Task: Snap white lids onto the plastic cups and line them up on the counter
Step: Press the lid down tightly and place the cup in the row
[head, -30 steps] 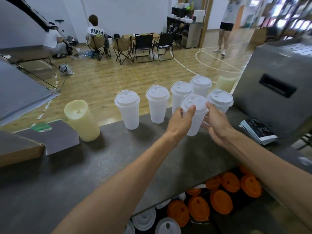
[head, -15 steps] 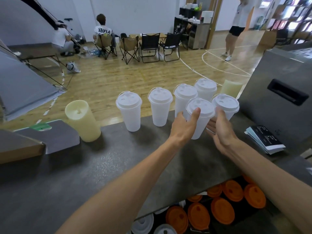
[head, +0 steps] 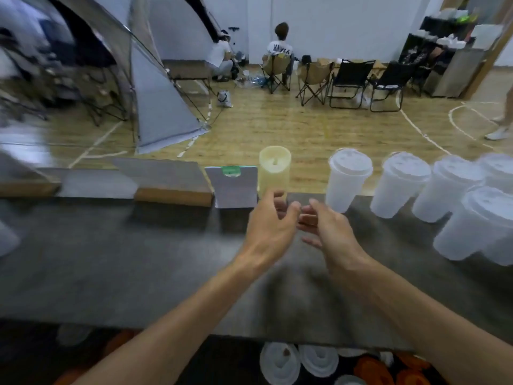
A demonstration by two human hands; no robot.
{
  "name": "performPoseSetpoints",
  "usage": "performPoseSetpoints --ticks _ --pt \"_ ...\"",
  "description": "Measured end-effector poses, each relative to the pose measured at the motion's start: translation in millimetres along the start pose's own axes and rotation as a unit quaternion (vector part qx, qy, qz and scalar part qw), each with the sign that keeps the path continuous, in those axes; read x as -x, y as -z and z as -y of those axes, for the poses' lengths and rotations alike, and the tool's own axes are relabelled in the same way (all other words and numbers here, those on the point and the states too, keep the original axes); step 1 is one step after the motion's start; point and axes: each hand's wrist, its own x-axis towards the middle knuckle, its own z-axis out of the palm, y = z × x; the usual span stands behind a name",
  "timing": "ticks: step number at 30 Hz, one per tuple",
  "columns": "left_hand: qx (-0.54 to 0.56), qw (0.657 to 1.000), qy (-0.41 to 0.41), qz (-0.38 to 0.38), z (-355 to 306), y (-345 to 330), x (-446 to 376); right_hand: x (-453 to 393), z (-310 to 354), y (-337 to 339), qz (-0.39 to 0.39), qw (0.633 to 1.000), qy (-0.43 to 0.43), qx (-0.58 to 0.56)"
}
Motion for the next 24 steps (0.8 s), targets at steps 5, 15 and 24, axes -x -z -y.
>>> performPoseSetpoints --ticks 5,15,24 --pt "-0.064 0.986 0.016 -0.151 39.8 143.0 3.9 15.0 10.6 -157.4 0.148 0.989 0.010 0.018" --pt "-0.078 0.912 0.114 -0.387 132.1 374.2 22.1 61.6 21.6 -417.6 0.363 0.922 0.062 0.120" --pt "0.108 0.846 0.227 -0.469 200.4 425.9 2.8 55.4 13.3 -552.1 0.427 0.890 0.085 0.134"
